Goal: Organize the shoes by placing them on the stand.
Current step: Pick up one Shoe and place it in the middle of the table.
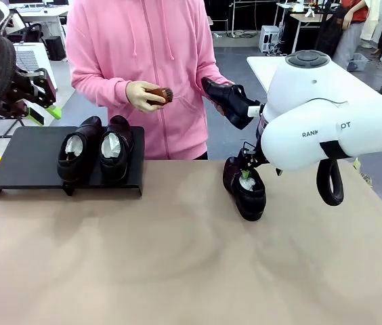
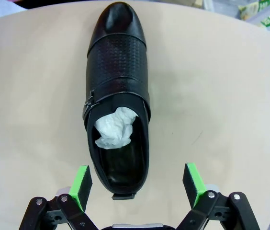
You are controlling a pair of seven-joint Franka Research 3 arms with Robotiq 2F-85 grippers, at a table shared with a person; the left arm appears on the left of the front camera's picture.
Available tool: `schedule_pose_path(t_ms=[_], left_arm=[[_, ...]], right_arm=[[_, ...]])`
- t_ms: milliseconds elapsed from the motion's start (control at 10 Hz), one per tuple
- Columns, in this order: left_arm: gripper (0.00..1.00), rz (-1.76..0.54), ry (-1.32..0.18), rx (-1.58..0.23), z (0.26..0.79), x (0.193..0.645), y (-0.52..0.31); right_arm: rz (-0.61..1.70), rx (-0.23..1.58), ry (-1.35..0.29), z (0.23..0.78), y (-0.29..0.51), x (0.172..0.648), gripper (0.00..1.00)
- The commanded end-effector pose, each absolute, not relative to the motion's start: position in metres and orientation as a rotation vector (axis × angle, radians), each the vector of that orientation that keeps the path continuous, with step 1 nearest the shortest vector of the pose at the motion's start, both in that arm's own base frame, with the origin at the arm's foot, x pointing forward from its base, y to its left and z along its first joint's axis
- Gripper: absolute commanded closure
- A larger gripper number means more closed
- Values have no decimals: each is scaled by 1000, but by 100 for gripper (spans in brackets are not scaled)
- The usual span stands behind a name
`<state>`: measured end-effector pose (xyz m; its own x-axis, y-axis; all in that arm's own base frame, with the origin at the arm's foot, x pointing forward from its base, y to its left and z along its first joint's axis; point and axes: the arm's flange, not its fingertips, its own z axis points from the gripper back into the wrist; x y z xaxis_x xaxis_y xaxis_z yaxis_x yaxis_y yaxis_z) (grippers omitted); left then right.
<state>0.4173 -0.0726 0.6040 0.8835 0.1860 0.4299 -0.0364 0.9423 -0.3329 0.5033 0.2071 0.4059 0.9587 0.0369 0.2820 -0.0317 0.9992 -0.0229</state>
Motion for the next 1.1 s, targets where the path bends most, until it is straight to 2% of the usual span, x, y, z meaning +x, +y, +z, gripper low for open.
schedule_pose_path(t_ms=[0, 300, 600, 700, 1000], left_arm=[[60, 116, -478, -338, 605, 418, -70], [60, 116, -478, -338, 605, 418, -70], [60, 116, -478, -338, 605, 418, -70], [60, 116, -478, -338, 605, 418, -70], [60, 116, -478, -338, 605, 418, -70]], right_arm=[[3, -31, -320, 413, 202, 485, 0], [-60, -42, -353, 449, 181, 434, 0], [-66, 16, -232, 475, 148, 364, 0], [-19, 51, -143, 477, 135, 342, 0], [-21, 76, -78, 475, 116, 296, 0]])
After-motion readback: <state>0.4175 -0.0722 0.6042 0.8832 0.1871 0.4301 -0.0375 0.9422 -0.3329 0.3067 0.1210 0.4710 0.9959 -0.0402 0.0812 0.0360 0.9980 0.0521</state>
